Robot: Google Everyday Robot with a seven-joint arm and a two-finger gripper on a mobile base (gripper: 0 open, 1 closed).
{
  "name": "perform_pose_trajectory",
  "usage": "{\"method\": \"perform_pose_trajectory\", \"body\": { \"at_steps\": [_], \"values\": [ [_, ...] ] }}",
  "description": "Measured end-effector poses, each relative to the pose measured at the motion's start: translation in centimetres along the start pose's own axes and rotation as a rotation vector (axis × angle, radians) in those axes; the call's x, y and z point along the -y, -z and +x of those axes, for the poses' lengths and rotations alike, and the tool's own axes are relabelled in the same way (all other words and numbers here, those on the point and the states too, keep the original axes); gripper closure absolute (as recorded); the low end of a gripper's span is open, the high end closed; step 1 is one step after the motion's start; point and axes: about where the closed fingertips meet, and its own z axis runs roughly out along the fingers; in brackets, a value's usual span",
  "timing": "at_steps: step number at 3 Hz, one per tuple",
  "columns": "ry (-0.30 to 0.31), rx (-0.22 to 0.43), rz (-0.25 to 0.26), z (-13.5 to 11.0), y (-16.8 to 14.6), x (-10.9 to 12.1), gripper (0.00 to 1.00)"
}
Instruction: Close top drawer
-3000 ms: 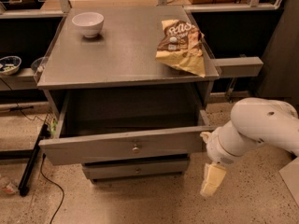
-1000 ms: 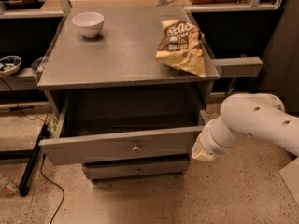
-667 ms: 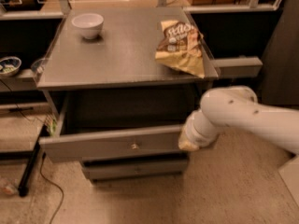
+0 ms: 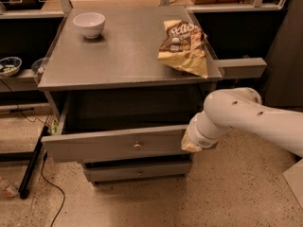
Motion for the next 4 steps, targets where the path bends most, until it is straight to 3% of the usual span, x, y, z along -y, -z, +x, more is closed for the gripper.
{"method": "perform_pose_trajectory", "body": {
  "at_steps": [3, 4],
  "values": [
    [0.0, 0.0, 0.0, 0.0, 0.0, 0.0, 0.11],
    [0.0, 0.0, 0.0, 0.0, 0.0, -0.01, 0.0]
  ]
}}
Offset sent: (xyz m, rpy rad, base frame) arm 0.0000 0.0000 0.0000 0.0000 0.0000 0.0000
